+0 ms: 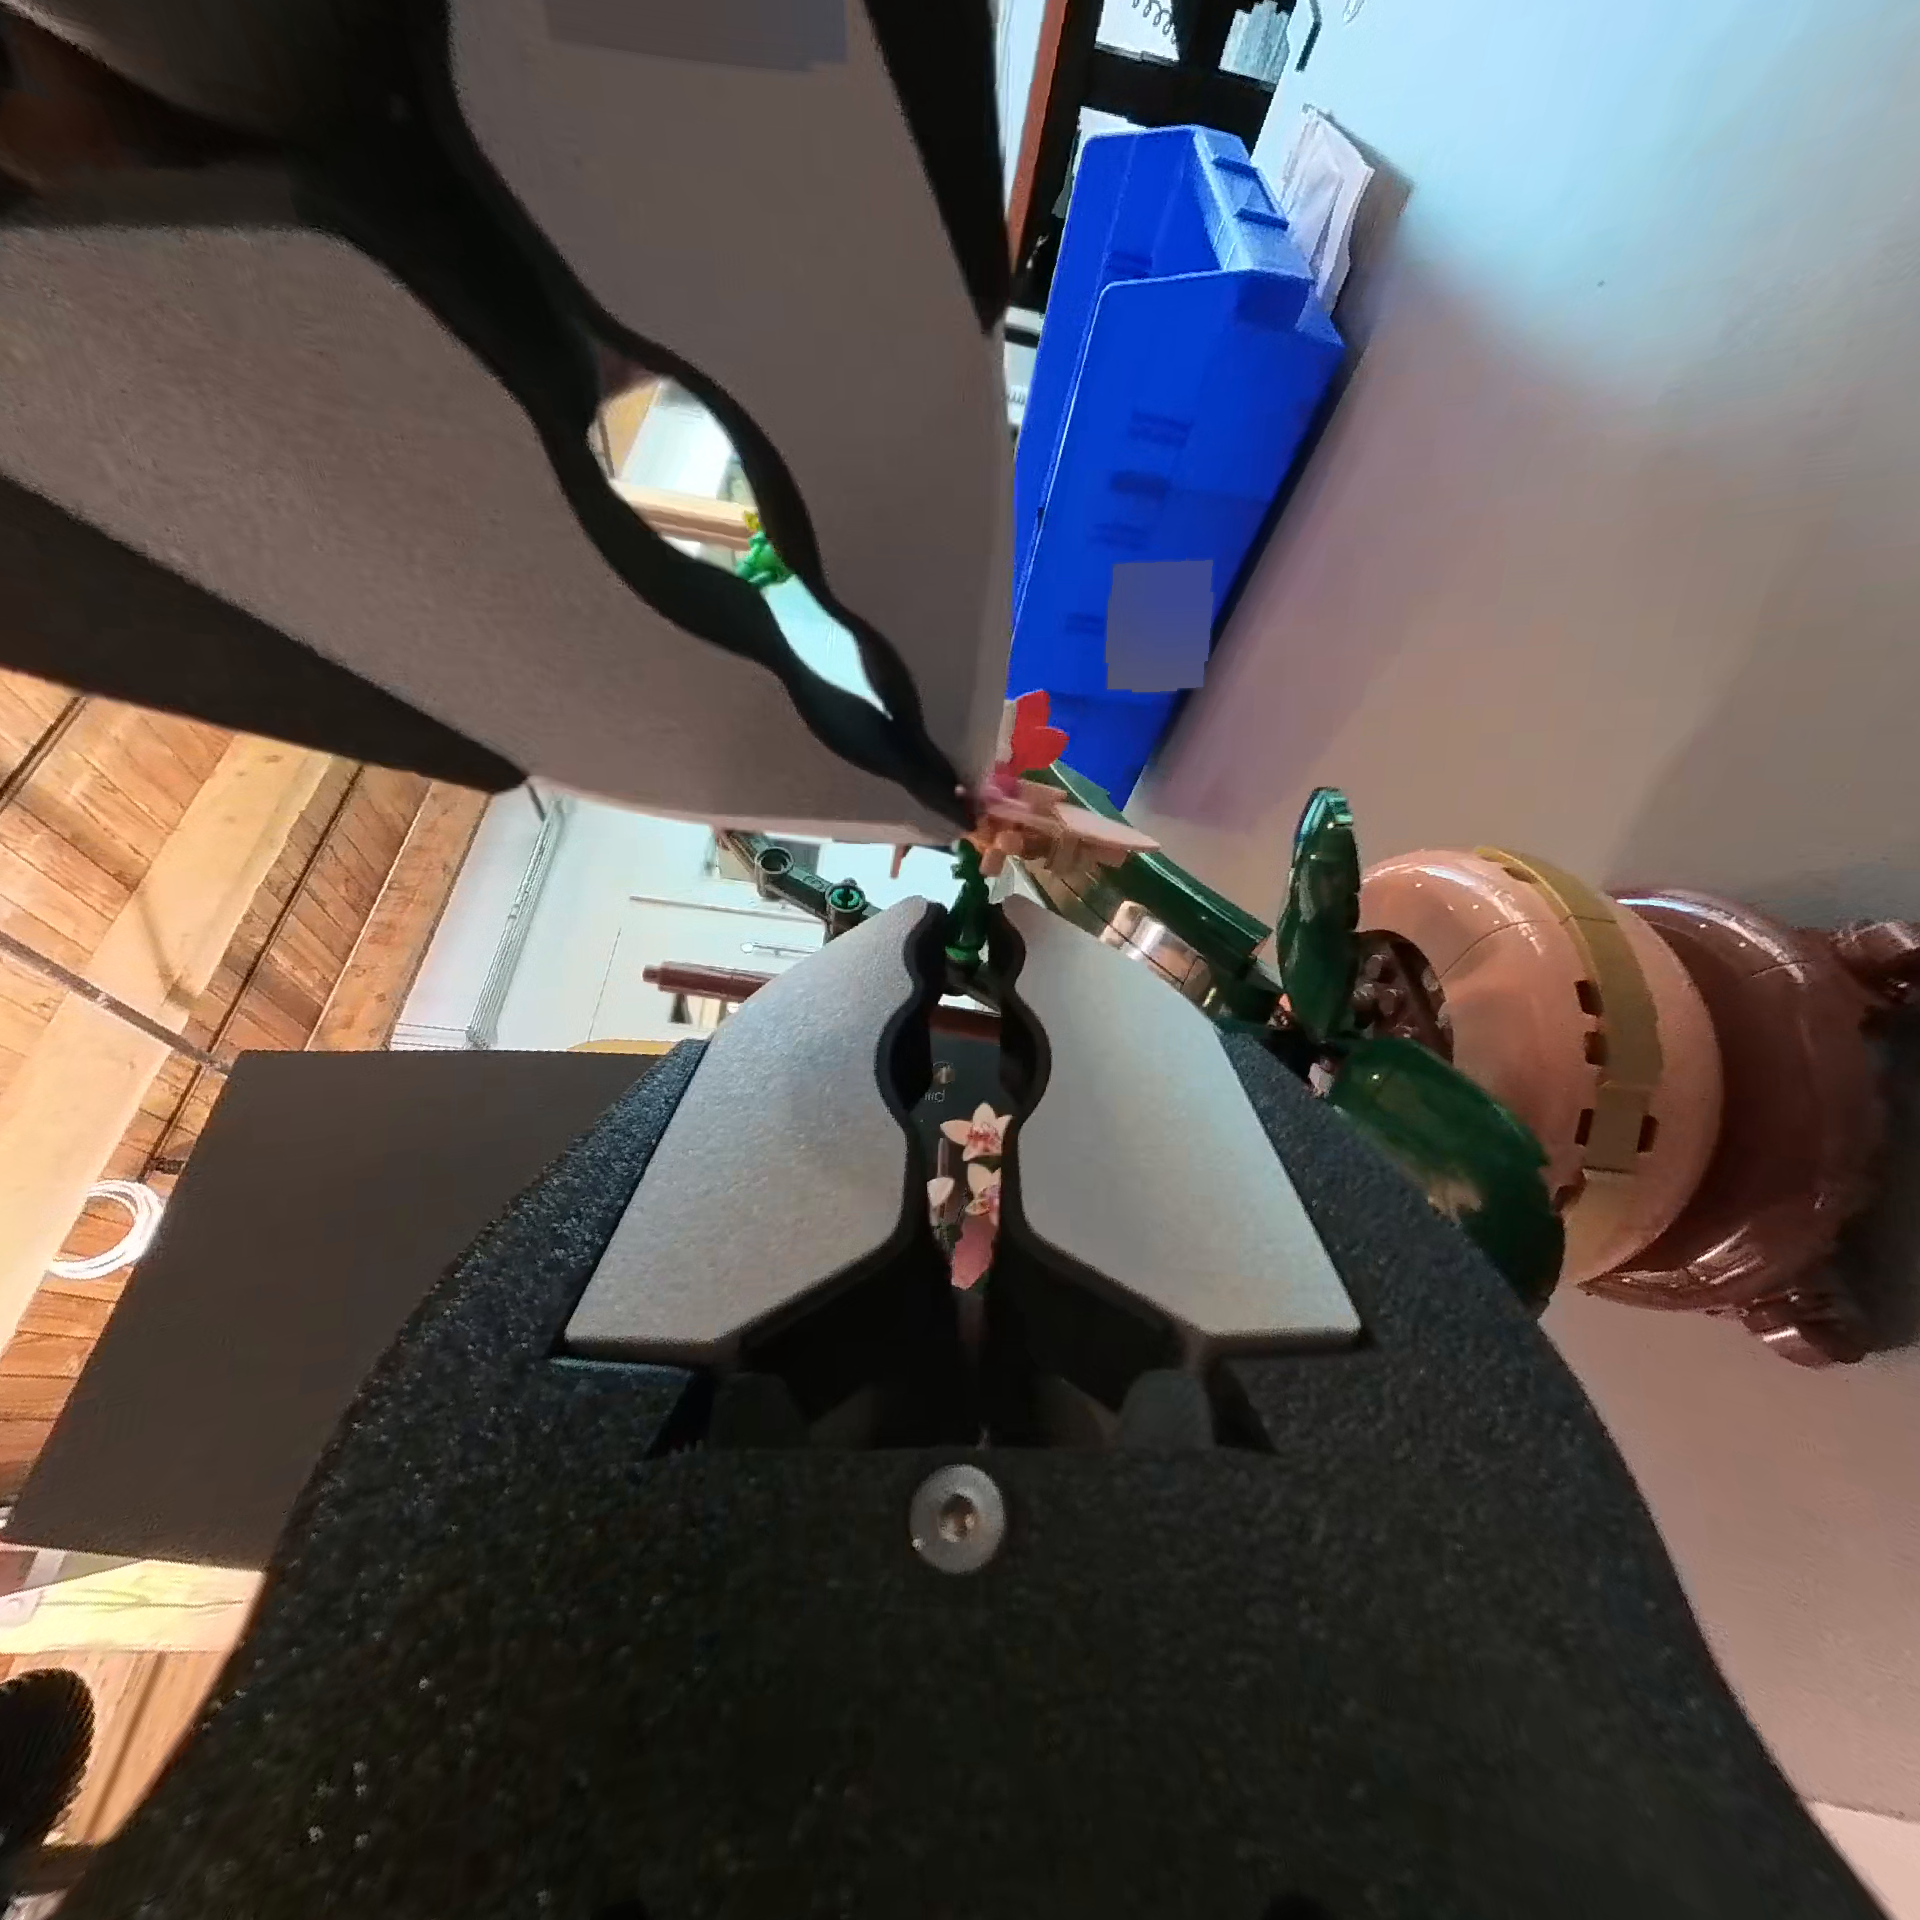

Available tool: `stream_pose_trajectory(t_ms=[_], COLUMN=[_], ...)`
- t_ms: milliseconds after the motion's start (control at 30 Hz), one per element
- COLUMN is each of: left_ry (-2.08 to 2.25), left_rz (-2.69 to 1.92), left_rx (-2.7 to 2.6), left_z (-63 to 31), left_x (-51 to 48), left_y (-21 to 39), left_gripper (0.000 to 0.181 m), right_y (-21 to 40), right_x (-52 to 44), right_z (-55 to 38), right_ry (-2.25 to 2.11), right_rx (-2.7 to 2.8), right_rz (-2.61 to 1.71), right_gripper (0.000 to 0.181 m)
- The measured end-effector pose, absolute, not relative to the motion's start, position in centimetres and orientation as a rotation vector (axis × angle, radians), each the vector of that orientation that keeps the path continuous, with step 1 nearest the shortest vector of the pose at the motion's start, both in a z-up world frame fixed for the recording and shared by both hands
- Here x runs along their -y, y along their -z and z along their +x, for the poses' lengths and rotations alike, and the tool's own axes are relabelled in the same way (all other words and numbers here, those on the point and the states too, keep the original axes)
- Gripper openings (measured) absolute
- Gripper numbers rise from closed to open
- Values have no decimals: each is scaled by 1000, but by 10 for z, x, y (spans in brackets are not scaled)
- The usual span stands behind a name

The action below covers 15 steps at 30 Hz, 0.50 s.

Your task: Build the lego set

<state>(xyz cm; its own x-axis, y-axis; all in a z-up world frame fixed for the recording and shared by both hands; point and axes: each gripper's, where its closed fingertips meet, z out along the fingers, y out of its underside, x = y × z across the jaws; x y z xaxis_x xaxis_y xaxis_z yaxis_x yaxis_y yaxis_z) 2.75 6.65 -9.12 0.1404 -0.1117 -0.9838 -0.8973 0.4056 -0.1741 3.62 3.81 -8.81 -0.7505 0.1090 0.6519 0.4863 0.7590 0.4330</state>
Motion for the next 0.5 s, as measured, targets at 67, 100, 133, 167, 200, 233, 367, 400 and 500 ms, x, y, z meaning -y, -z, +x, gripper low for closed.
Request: stream_pose_trajectory(t_ms=[67, 100, 133, 167, 200, 233, 367, 400, 500], left_ry=[-762, -764, -756, -746, -745, -746, -762, -751, -698], left_rz=[-998, -993, -995, -999, -998, -994, -964, -959, -927], left_rx=[-1329, -1330, -1329, -1327, -1328, -1328, -1330, -1333, -1346], left_z=[27, 27, 27, 27, 26, 26, 25, 26, 35], left_x=[-67, -67, -67, -67, -67, -68, -68, -68, -60], left_y=[91, 91, 91, 91, 91, 91, 90, 91, 91], left_gripper=[7, 7, 7, 7, 7, 7, 7, 7, 7], right_y=[87, 87, 88, 88, 88, 87, 83, 81, 78], right_x=[-38, -38, -38, -38, -38, -39, -39, -38, -37], right_z=[35, 35, 35, 34, 33, 33, 29, 29, 25], right_ry=[803, 804, 809, 816, 826, 834, 857, 870, 879], right_rx=[2331, 2324, 2316, 2303, 2284, 2266, 2196, 2176, 2123], right_rz=[-417, -397, -368, -333, -291, -253, -116, -64, 50], right_gripper=[0, 0, 0, 0, 0, 0, 1, 0, 0])
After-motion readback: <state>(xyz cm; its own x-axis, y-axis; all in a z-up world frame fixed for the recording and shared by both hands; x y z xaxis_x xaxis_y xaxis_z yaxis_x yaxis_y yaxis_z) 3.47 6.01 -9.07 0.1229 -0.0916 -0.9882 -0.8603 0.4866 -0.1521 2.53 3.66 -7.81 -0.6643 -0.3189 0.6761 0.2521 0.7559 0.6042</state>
